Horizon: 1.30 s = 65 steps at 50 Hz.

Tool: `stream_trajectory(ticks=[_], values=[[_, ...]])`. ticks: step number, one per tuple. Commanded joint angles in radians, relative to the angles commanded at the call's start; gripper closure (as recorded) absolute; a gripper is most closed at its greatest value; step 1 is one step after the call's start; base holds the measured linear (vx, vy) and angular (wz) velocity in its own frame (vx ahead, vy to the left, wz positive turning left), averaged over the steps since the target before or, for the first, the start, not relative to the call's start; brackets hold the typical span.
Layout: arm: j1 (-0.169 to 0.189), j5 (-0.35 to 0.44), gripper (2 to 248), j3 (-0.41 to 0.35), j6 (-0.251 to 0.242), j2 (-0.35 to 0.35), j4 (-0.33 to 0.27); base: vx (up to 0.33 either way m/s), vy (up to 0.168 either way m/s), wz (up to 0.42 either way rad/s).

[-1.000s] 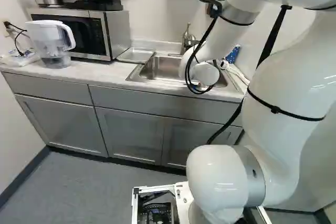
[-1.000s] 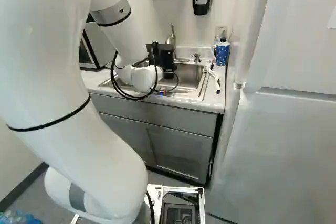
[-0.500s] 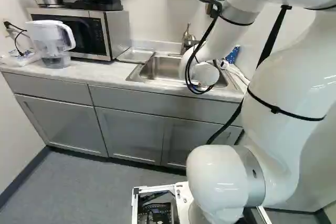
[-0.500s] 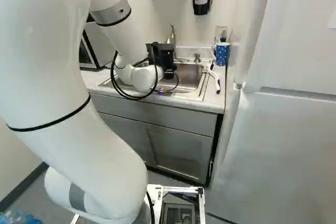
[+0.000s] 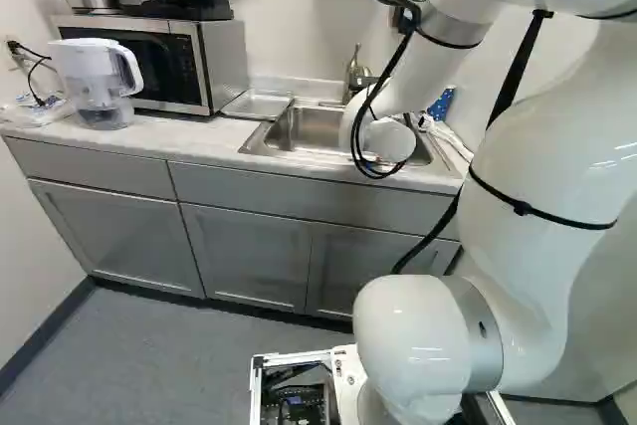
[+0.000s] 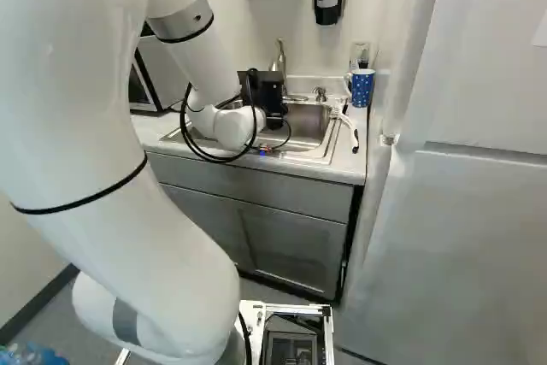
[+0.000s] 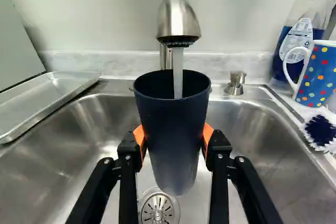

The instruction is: Rinse the cup and place it in the tray

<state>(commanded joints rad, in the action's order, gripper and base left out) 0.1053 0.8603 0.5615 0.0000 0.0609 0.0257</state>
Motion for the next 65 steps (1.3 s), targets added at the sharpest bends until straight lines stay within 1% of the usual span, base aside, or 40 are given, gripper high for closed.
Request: stream_trajectory(ticks=[39, 47, 65], values=[[-0.003, 0.0, 127, -0.001, 0.0, -0.001, 0.0, 0.0, 0.0, 0.0], [-0.02, 0.0, 127, -0.004, 0.0, -0.003, 0.0, 0.0, 0.0, 0.0], [-0.076, 0.0, 127, -0.01, 0.0, -0.01, 0.0, 0.0, 0.0, 0.0]])
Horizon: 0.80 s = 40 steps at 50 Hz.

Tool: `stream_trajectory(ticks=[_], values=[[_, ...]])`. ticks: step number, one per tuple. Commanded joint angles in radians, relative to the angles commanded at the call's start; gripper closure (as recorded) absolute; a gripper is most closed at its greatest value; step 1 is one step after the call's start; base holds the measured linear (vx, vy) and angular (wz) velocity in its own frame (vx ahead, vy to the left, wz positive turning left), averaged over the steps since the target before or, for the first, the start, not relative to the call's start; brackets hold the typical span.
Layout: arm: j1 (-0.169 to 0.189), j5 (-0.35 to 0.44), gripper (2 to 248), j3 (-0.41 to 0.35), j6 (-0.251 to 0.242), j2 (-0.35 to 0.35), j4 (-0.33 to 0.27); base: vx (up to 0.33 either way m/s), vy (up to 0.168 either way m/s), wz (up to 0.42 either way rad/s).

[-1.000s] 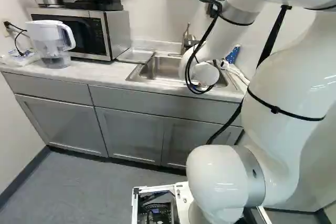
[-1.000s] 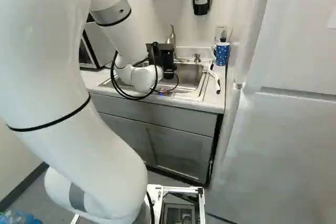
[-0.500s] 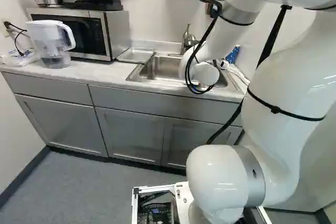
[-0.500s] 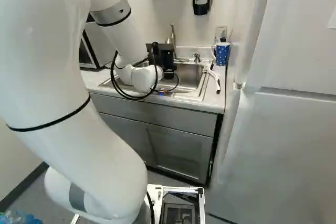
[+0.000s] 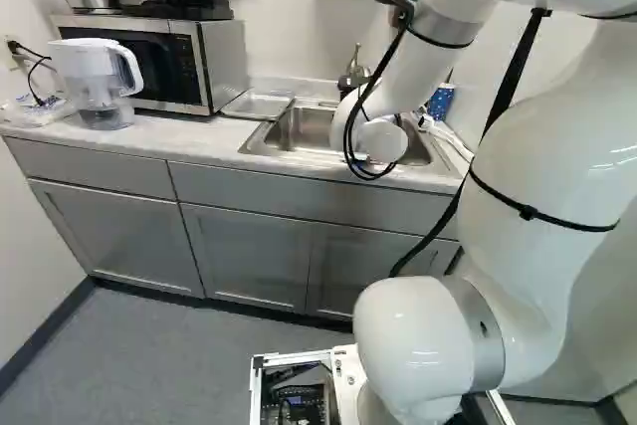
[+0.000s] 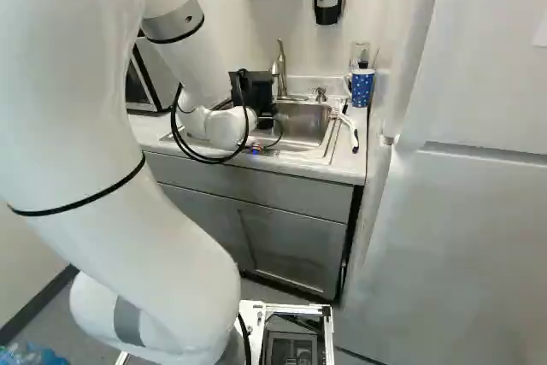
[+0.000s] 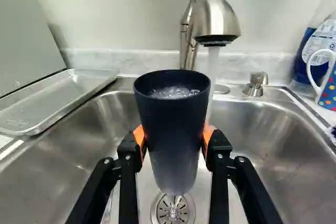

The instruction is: Rinse the cup and place it in the tray

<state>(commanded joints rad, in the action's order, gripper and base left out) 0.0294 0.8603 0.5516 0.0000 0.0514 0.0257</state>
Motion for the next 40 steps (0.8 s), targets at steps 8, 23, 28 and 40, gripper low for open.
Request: stream_trajectory(ticks=[8, 23, 28, 40], values=[[-0.026, 0.0, 127, -0.001, 0.0, -0.001, 0.0, 0.0, 0.0, 0.0], [-0.073, 0.0, 127, 0.014, 0.0, -0.012, 0.0, 0.0, 0.0, 0.0], [-0.089, 0.0, 127, 0.029, 0.0, -0.01, 0.0, 0.0, 0.0, 0.0], [-0.125, -0.001, 127, 0.069, 0.0, 0.002, 0.0, 0.0, 0.0, 0.0]])
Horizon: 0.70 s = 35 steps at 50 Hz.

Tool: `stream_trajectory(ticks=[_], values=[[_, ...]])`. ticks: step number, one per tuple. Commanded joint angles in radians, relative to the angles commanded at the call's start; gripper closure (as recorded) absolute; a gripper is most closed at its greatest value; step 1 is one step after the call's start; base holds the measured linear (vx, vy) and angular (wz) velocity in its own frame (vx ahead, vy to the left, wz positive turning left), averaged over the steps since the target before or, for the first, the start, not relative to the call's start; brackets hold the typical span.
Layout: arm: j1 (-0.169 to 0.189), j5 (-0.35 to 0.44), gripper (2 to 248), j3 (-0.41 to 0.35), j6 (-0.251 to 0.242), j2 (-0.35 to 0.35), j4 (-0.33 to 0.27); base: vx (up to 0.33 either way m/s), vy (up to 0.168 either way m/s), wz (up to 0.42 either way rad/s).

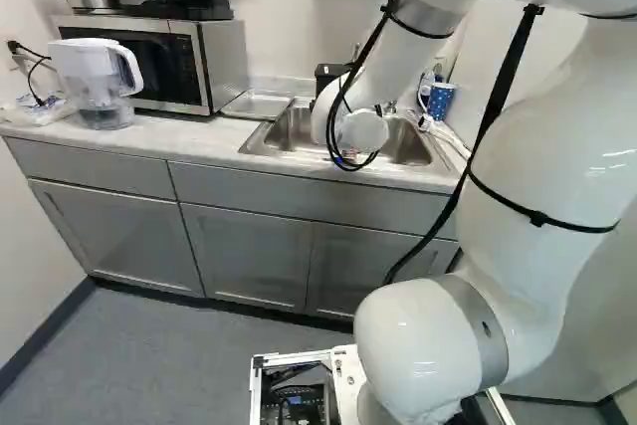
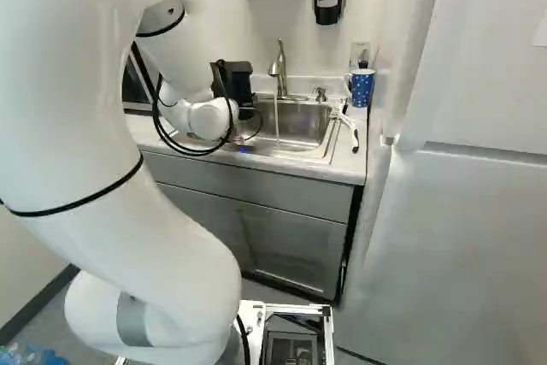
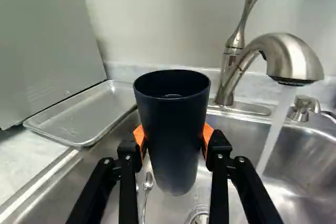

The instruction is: Rinse the cup and place it in the tray

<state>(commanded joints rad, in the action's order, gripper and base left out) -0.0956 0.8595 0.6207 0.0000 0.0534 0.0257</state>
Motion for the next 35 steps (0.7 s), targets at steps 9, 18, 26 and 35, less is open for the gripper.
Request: stream_trajectory(ticks=[9, 18, 26, 35], values=[[-0.026, -0.013, 127, 0.021, 0.0, 0.0, 0.0, 0.0, 0.0, 0.0], [-0.041, -0.04, 127, 0.029, 0.0, -0.013, 0.0, 0.0, 0.0, 0.0], [-0.052, -0.068, 127, 0.036, 0.0, -0.024, 0.0, 0.0, 0.0, 0.0], [-0.069, -0.082, 127, 0.044, 0.0, -0.033, 0.0, 0.0, 0.0, 0.0]])
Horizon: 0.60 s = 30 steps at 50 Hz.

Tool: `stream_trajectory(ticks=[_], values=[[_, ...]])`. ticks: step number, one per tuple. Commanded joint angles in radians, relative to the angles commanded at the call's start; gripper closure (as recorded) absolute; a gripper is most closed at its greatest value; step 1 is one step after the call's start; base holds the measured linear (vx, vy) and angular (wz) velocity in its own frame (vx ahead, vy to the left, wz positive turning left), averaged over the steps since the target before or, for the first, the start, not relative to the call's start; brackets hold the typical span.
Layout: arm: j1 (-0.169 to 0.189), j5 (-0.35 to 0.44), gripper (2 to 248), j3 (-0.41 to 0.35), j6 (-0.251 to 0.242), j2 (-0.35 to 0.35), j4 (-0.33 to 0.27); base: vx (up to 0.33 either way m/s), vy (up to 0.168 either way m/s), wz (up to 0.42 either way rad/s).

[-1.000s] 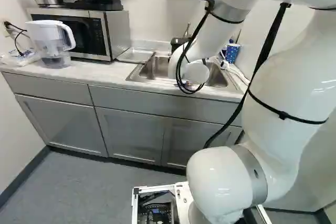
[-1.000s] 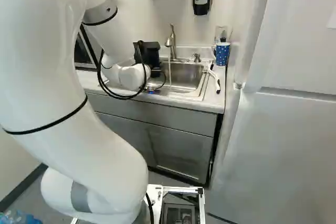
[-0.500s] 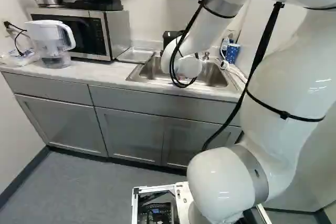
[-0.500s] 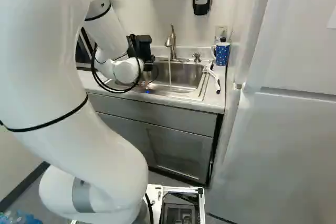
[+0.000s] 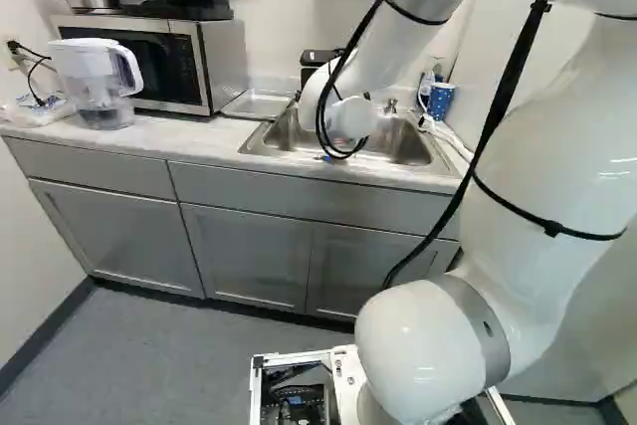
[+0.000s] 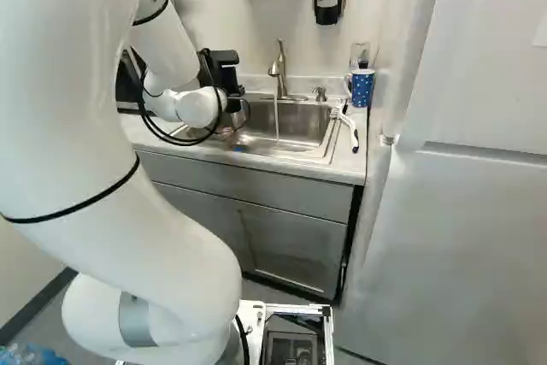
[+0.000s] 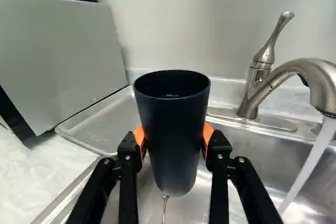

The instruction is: Rinse the cup and place it in the tray

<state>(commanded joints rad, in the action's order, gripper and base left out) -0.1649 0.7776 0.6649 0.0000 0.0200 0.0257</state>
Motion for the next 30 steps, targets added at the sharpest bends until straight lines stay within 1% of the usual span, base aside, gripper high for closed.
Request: stream_trajectory(ticks=[12, 18, 23, 30], values=[[-0.029, 0.0, 127, 0.009, 0.0, 0.008, 0.0, 0.0, 0.0, 0.0], [-0.031, 0.0, 127, 0.01, 0.002, 0.009, 0.0, 0.0, 0.0, 0.0], [-0.031, 0.0, 127, 0.01, 0.032, 0.009, 0.0, 0.0, 0.0, 0.0], [-0.031, 0.0, 127, 0.01, 0.098, 0.009, 0.0, 0.0, 0.0, 0.0]])
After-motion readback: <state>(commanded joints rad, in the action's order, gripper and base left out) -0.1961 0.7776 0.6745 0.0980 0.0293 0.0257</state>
